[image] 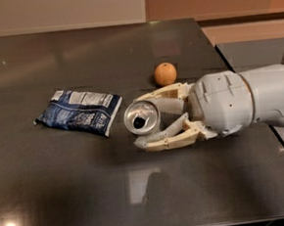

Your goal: Place redbull can upright

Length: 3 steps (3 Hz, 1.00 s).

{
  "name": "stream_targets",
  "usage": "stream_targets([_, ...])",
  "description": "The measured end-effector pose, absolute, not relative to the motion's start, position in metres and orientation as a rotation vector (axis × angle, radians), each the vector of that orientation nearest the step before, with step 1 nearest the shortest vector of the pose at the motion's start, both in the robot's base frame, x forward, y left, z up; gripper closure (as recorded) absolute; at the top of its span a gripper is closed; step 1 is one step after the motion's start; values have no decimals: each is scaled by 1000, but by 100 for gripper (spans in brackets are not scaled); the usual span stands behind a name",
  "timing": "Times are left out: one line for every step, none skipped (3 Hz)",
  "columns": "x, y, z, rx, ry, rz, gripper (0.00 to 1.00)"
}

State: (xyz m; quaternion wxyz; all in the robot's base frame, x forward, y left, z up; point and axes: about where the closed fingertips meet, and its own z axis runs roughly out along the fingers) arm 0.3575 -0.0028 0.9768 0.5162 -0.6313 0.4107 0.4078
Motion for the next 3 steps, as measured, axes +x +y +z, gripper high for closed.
stream_targets([358, -2, 986, -1433, 1054, 913, 100])
stream_targets([361, -10, 987, -1335, 1093, 885, 100])
stream_targets([367, -20, 986, -1246, 1116, 878, 100])
